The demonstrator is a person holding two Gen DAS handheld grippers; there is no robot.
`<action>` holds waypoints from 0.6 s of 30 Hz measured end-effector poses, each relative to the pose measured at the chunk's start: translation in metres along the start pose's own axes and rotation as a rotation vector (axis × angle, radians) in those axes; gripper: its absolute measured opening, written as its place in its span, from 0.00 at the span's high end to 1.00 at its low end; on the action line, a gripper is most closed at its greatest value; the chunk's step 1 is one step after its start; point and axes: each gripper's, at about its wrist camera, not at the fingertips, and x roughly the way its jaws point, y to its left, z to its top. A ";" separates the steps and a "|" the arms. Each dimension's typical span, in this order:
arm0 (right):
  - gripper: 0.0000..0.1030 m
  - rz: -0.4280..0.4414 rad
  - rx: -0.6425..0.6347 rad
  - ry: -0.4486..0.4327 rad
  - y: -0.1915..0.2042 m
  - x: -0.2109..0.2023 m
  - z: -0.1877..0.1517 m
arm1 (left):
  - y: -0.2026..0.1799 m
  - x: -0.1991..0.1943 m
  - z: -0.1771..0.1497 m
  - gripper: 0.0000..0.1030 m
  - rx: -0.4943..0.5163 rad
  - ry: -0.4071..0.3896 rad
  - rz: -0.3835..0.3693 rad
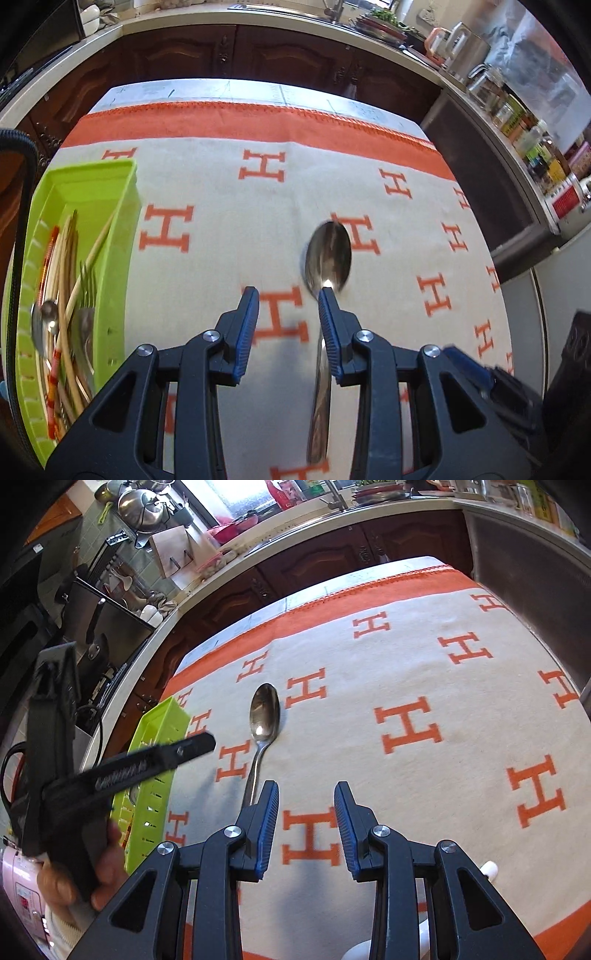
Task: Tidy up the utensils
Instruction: 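Move the left tool over the last silver spoon and grasp it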
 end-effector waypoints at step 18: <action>0.69 0.032 0.036 0.061 -0.038 0.031 0.014 | -0.011 0.069 0.025 0.55 -0.019 -0.044 -0.066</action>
